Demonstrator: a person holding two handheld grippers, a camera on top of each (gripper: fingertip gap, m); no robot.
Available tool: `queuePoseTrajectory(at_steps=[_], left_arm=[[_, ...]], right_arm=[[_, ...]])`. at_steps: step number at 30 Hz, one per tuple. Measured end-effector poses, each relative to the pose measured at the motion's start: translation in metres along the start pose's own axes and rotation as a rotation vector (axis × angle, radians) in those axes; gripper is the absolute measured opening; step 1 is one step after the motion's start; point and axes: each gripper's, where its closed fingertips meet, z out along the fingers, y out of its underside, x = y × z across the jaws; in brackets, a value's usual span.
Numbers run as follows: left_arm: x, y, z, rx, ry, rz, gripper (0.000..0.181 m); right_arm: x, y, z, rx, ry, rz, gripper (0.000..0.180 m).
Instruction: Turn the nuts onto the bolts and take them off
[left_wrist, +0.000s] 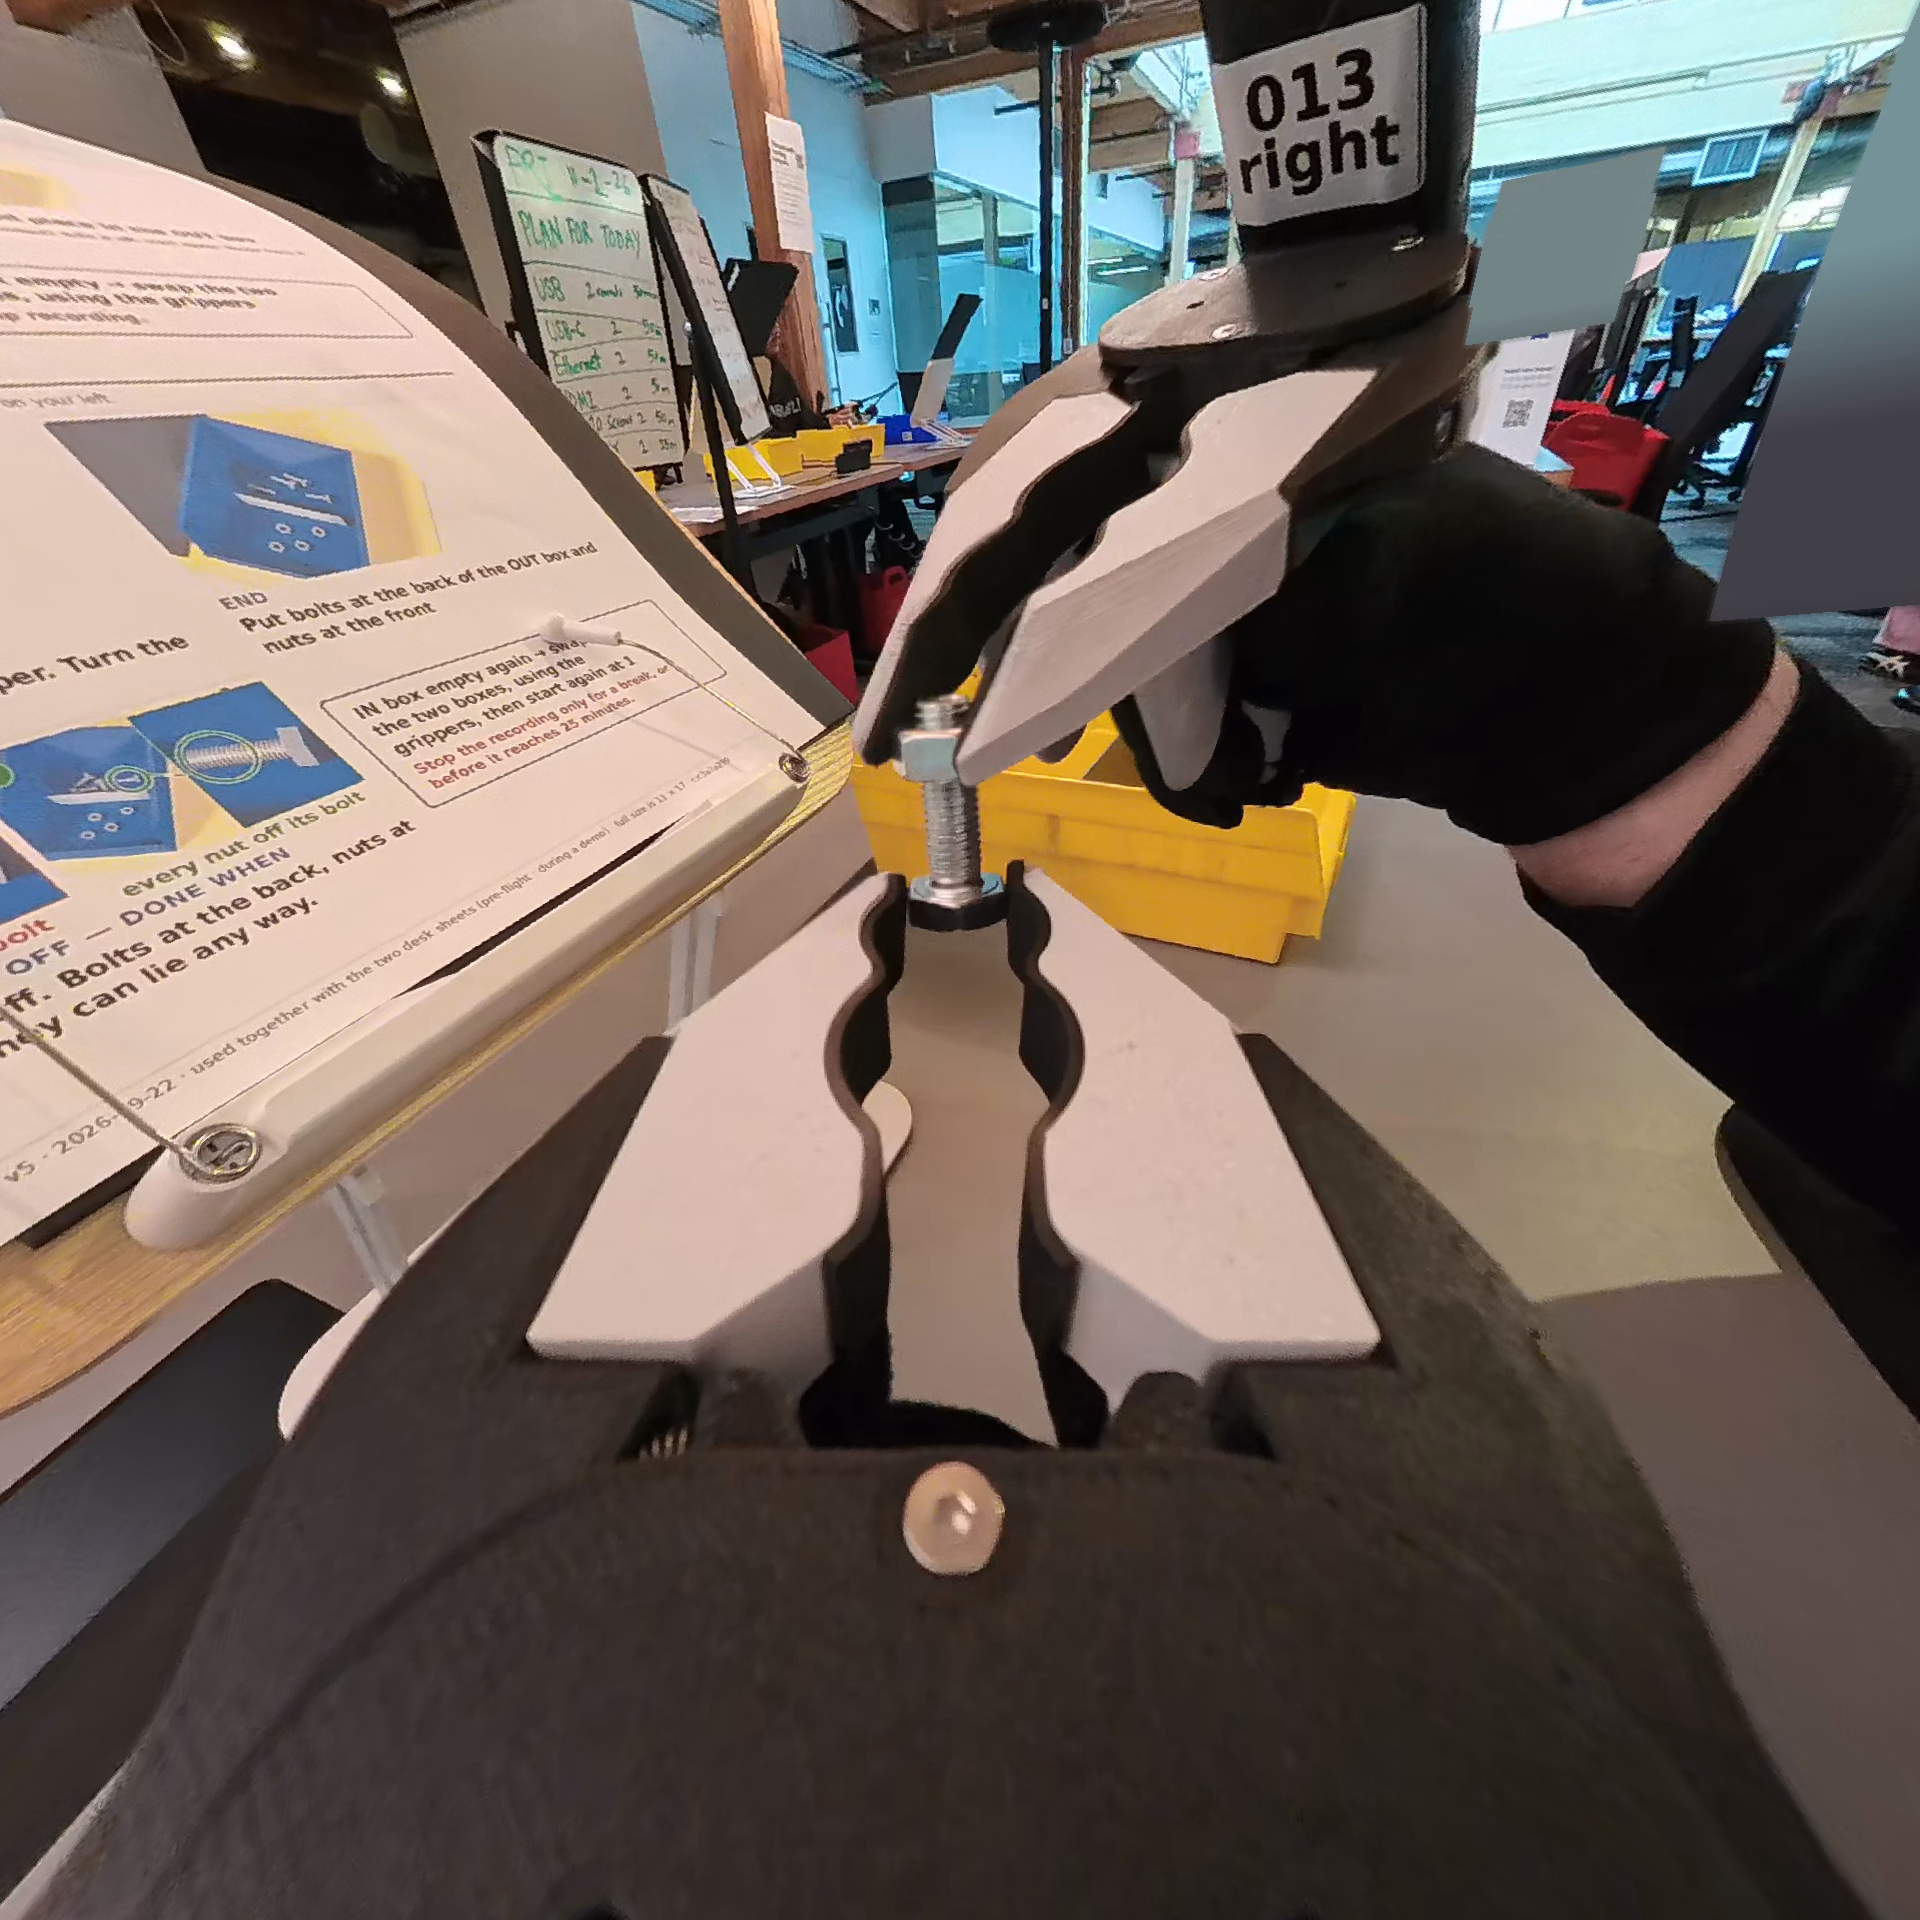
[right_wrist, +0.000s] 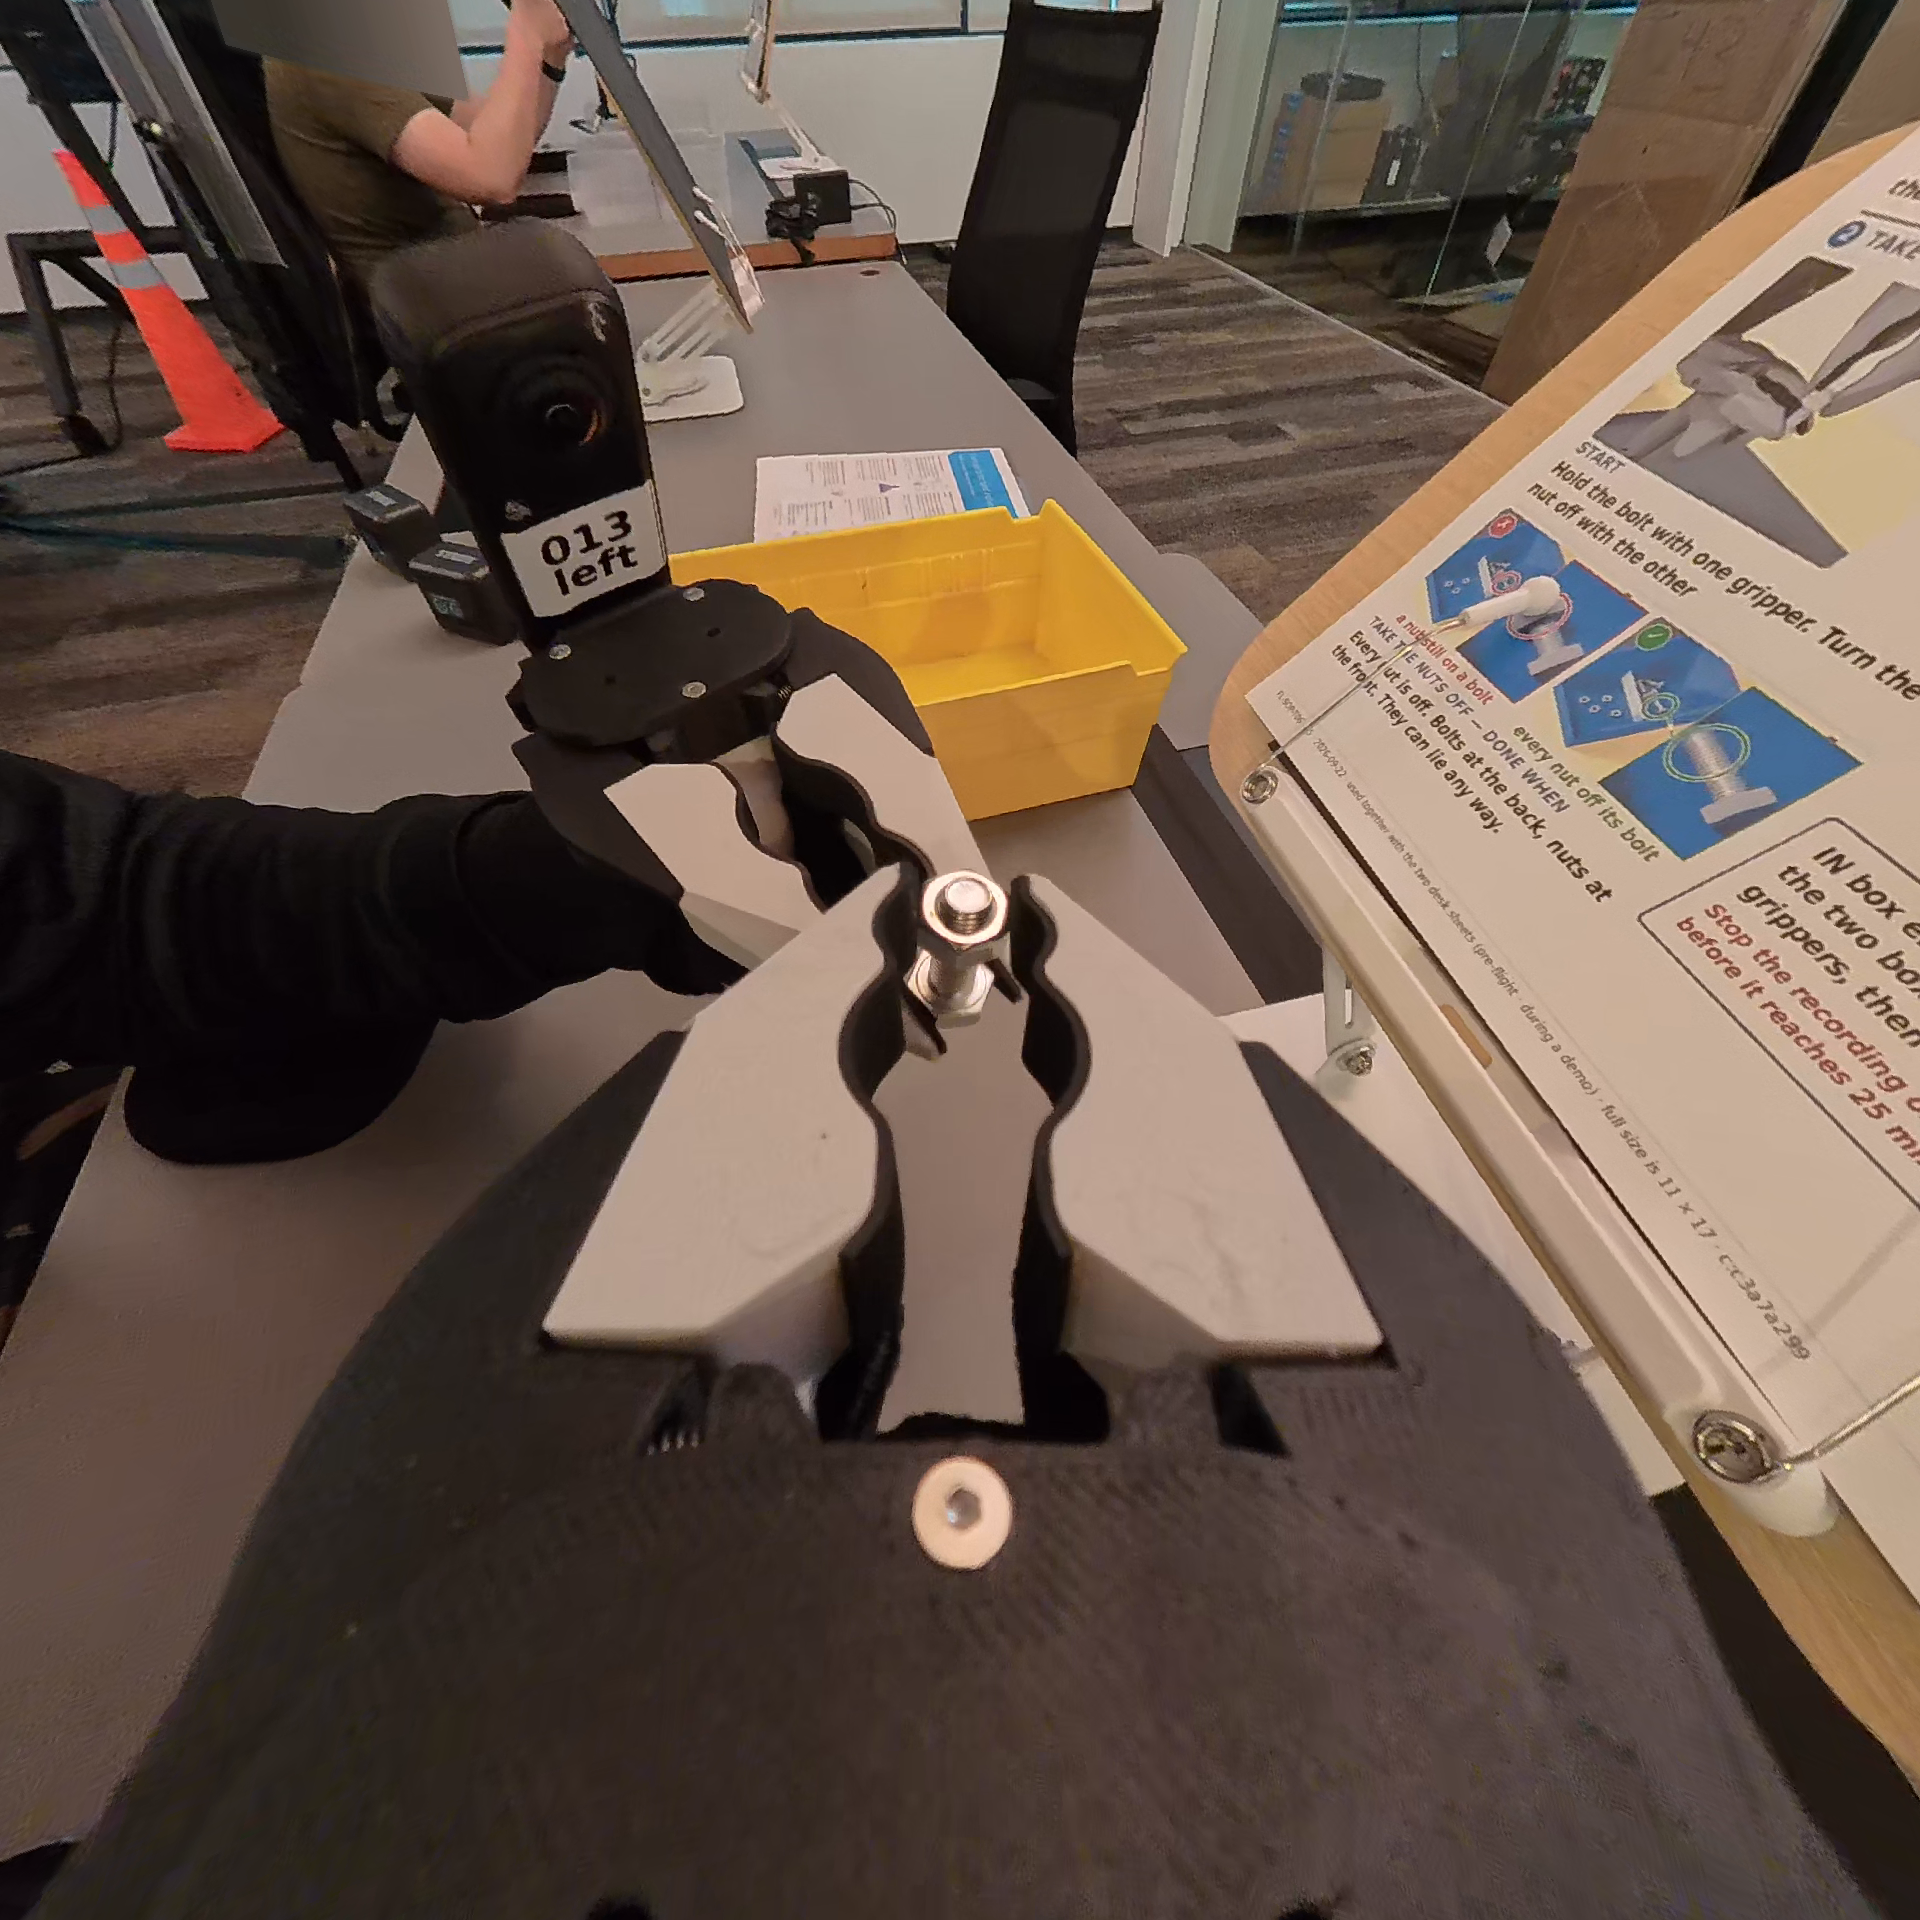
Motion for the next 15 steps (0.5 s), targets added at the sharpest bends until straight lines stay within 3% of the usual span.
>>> queuePoseTrajectory(at_steps=[15], left_arm=[[-0.0005, 0.0043, 0.0024, -0.012, 0.000, -0.013, 0.018]], right_arm=[[0.0021, 0.0014, 0.0050, -0.016, 0.017, 0.018, 0.015]])
